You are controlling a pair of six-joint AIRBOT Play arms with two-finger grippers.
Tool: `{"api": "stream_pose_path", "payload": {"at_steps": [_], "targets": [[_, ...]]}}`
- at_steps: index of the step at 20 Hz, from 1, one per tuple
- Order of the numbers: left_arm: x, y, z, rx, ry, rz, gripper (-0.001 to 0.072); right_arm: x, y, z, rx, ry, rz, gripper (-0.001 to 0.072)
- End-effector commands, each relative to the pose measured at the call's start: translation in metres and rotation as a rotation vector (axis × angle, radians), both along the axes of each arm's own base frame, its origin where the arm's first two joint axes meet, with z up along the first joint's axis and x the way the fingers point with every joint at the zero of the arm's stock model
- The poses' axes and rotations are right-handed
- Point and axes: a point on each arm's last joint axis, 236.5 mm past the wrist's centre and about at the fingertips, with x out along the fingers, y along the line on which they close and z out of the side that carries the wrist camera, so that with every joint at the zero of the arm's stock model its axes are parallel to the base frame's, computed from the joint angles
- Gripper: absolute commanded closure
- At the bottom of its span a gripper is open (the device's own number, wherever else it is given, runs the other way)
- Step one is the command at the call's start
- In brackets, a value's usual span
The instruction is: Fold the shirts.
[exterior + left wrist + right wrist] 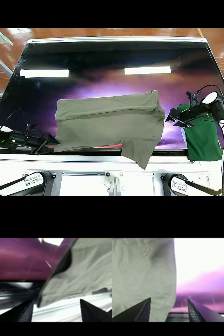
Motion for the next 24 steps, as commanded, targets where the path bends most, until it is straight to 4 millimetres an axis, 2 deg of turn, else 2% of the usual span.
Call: {"api": "stream_pose_path", "payload": {"at_steps": [1,2,5,7,9,12,16,19,21,22,23,24], "targets": [[0.006,-0.013,-0.007,0.0,0.011,-0.007,0.0052,0.003,0.0,0.0,0.0,-0.012,-0.005,0.0135],[0.007,-0.013,-0.011,0.007,0.026,0.01,0.007,0.003,0.0,0.0,0.001,-0.012,-0.005,0.0135],[0.011,-0.013,-0.012,0.005,0.024,0.031,0.0569,-0.001,0.0,0.0,-0.001,0.003,0.002,0.0135],[0.008,-0.015,-0.01,-0.005,0.025,0.018,0.0666,-0.012,-0.006,-0.004,-0.028,0.042,0.023,0.0135],[0.006,-0.016,-0.008,-0.017,0.018,-0.004,0.0667,-0.033,0.001,-0.014,0.0,0.1,0.064,0.0135],[0.007,-0.017,-0.003,-0.017,-0.011,-0.028,0.0667,-0.067,0.033,-0.032,0.131,0.17,0.096,0.0134],[0.007,-0.017,0.004,-0.012,-0.04,-0.044,0.0667,-0.077,0.072,-0.055,0.241,0.151,0.021,0.0134],[0.005,-0.019,0.007,-0.022,-0.037,-0.049,0.0667,-0.09,0.084,-0.073,0.199,0.159,0.067,0.0136],[0.005,-0.019,0.007,-0.023,-0.036,-0.049,0.0667,-0.091,0.088,-0.079,0.179,0.154,0.066,0.0139],[0.005,-0.019,0.007,-0.022,-0.037,-0.049,0.0667,-0.09,0.09,-0.08,0.171,0.15,0.066,0.02],[0.006,-0.019,0.007,-0.022,-0.037,-0.049,0.0667,-0.089,0.092,-0.081,0.169,0.146,0.075,0.0339],[0.006,-0.018,0.007,-0.021,-0.038,-0.048,0.0667,-0.09,0.094,-0.081,0.168,0.147,0.081,0.0445]]}}
